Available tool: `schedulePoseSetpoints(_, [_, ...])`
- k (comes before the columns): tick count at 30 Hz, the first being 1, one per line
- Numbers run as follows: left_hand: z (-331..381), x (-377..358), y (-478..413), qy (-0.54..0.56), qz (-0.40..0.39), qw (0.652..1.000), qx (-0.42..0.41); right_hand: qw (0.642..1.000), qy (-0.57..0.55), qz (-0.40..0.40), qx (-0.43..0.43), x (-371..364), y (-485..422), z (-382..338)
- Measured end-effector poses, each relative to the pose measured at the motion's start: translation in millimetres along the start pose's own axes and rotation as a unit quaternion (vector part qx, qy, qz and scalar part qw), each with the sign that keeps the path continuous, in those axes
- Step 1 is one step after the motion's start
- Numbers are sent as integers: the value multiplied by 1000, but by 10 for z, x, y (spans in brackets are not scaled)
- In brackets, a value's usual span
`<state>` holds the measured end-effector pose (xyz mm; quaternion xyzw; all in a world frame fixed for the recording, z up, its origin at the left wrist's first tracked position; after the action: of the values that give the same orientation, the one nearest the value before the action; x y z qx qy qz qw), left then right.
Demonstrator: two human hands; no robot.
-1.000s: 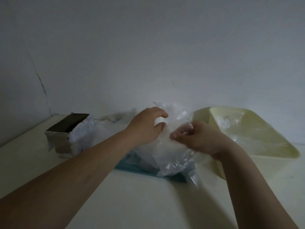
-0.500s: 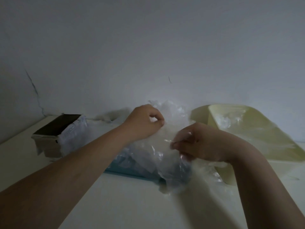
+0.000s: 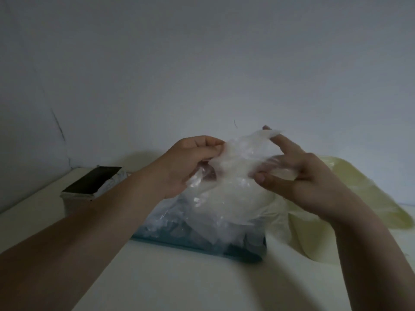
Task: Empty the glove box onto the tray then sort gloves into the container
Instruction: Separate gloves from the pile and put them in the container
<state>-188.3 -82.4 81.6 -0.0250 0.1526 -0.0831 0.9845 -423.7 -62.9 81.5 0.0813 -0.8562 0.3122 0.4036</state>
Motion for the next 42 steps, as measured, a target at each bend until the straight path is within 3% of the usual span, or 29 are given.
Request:
schedulePoseSetpoints(2, [-16,-65,77,44,-22,998,40,1000,-16,-7,-4,-55,-8,33])
schedulePoseSetpoints(8, [-128,-154,203,4,-28,993,113,977,-212,2,6,-209,7,50])
schedulePoseSetpoints(11, [-144,-23,168,58,-39,989,134,981,-189,13,-32,-261,-22,129])
schedulePoseSetpoints(16, [-246,138,129,-42,-45,995,78,977,-197,6,-78,-311,-54,183])
schedulePoseSetpoints(23, [-139,147,79,-46,37,996,65,975,-175,-125,-63,-376,11,144])
schedulePoseSetpoints(27, [55,406,-1,13,160,986,-44,975,-167,-114,-91,-410,1,167])
schedulePoseSetpoints(29, [172,572,37,-7,248,964,-100,975,-150,-132,-99,-430,2,153])
schedulePoseSetpoints(31, [216,636,83,-30,283,950,-130,976,-131,-147,-91,-429,9,111])
schedulePoseSetpoints(36, [112,362,204,-73,174,979,-83,977,-149,-142,-62,-271,87,-95])
schedulePoseSetpoints(42, [-38,-31,115,-52,73,996,-20,982,-70,-80,-157,325,102,264])
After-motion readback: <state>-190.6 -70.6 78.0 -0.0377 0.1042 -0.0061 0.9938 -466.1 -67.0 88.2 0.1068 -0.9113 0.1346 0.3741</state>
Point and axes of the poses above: each hand's wrist, its own y-axis away from the middle knuckle, its own x-axis out of the back of the hand, z = x × y, the point moved 3 cm from there along -y, towards the middle knuckle, and after that the axes turned 15 degrees about y, right-handed, at the moved point
